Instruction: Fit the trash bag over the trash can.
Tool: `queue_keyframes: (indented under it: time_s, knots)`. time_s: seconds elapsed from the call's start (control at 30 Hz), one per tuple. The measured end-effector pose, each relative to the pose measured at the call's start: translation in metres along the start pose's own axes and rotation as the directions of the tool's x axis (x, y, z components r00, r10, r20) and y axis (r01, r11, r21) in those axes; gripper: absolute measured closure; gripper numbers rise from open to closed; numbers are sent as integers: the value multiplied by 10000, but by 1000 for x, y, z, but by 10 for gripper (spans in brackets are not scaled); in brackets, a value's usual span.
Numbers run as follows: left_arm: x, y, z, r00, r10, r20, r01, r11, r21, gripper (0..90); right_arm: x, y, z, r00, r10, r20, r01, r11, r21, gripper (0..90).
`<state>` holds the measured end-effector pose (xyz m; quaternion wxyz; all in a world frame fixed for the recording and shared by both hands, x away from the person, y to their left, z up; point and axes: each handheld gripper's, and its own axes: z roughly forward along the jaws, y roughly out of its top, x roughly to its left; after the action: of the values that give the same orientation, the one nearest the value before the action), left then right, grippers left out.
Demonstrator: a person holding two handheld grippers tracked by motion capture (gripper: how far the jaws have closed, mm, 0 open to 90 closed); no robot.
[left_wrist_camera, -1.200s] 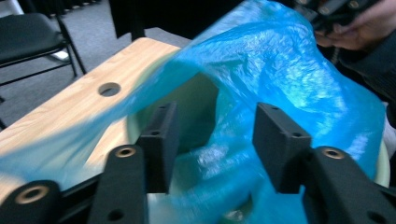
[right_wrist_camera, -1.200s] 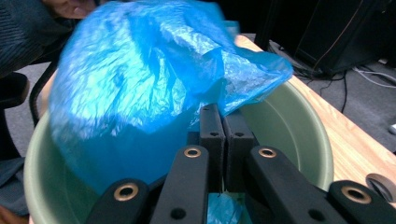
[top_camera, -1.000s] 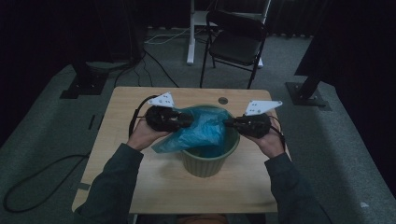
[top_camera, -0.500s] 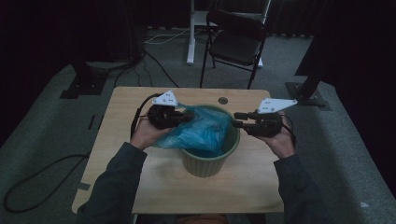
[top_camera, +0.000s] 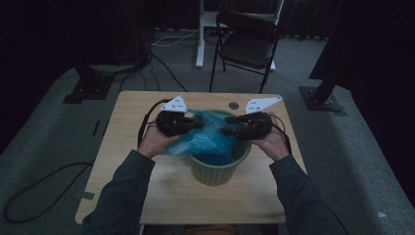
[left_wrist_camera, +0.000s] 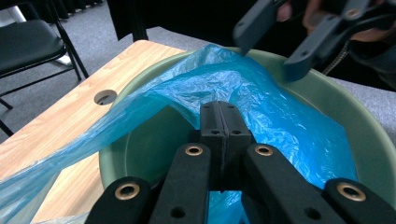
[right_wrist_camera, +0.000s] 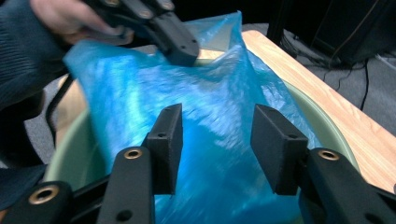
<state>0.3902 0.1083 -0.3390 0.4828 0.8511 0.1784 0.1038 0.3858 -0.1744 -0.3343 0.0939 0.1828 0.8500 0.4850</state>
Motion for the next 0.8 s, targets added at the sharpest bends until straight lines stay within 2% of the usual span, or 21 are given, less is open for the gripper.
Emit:
queue_keyframes:
  time_s: [0.03,0.1,0.13,0.17,0.2,0.23,0.3,0.57,0.67,0.8]
  knots:
    - [0,0,0,10000,9,9,-9,10000,-3,898,-2,1,4,9998,16,-201,-15,10000,35,516]
    - [-1,0,0,10000,28,-1,-28,10000,-4,898,-4,2,10,9995,79,-293,-73,9997,222,531]
    - [-1,0,0,10000,33,0,-33,10000,-26,898,-5,1,15,9989,90,-453,-71,9991,427,656]
    - [-1,0,0,10000,52,0,-52,10000,-10,898,-5,1,15,9989,90,-453,-71,9991,427,656]
    - [-1,0,-1,10000,72,-47,-72,10000,14,898,-4,0,16,9990,-18,-442,41,9986,532,798]
    - [-1,0,-1,10000,72,-47,-72,10000,14,898,-4,0,16,9990,-18,-442,41,9986,532,798]
    - [-1,-1,-2,9999,81,-100,-81,10000,20,898,-2,-1,14,9992,-98,-398,121,9983,563,892]
    - [-4,-9,-16,9994,99,-329,-103,9999,-138,898,4,-10,-9,9991,-390,184,386,9990,242,900]
    - [-3,-13,-24,9986,-12,-529,1,9998,-220,896,4,-18,-21,9982,-451,407,454,9989,-67,900]
    - [1,-20,-39,9962,-372,-785,331,9981,-525,855,4,-22,-26,9979,-425,493,434,9989,-166,900]
